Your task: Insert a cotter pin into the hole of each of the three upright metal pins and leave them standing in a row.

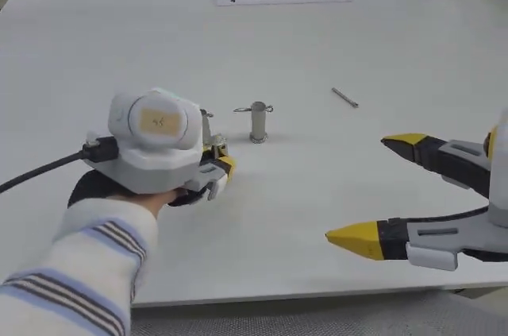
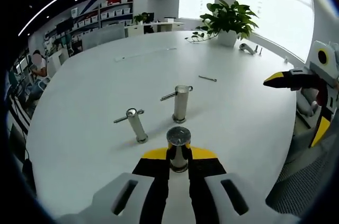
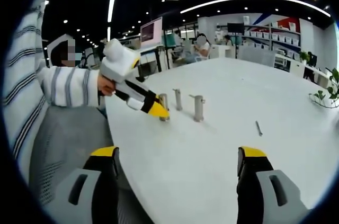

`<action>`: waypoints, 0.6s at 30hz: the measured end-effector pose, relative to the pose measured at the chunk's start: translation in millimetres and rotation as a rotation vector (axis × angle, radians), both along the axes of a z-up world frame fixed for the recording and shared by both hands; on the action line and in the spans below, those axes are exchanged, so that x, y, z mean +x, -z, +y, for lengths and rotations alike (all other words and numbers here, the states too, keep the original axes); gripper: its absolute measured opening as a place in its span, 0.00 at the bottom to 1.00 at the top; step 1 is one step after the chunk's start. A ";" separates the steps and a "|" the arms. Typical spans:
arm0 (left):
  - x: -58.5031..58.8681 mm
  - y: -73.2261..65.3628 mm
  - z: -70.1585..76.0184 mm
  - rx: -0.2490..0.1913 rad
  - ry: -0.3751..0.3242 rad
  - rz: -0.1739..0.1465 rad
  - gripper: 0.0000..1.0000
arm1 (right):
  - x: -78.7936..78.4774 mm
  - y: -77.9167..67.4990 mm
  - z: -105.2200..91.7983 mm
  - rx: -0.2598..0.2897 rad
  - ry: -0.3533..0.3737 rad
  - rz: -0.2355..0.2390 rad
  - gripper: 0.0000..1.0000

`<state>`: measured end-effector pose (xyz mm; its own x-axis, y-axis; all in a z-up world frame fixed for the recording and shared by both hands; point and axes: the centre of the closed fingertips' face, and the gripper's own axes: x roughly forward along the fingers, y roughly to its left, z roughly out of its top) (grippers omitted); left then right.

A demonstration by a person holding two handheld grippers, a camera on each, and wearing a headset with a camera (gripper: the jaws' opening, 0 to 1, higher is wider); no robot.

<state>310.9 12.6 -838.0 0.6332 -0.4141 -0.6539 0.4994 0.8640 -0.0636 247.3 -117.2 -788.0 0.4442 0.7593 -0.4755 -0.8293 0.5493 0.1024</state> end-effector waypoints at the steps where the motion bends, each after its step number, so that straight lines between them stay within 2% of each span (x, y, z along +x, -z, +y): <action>1: -0.3 1.1 -1.1 0.000 0.001 -0.002 0.11 | 0.0 0.6 -0.2 -0.002 0.000 -0.001 0.94; 9: 0.7 9.6 -5.2 0.005 0.006 -0.002 0.11 | 0.3 4.1 -1.4 -0.004 0.015 0.015 1.00; 11: 2.0 9.9 -4.2 0.008 -0.005 -0.012 0.11 | -0.3 4.2 -1.6 -0.005 0.014 0.017 1.00; 15: 3.7 9.1 -5.5 -0.019 -0.019 -0.013 0.11 | -0.9 4.4 -2.7 -0.005 0.019 0.019 1.00; 18: 6.2 9.9 -5.8 -0.005 -0.013 -0.030 0.11 | -1.3 5.6 -3.5 -0.010 0.022 0.020 1.00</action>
<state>317.2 6.8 -847.9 0.6581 -0.4088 -0.6323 0.4896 0.8703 -0.0530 246.0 -120.7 -793.6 0.4508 0.7448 -0.4919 -0.8151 0.5681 0.1132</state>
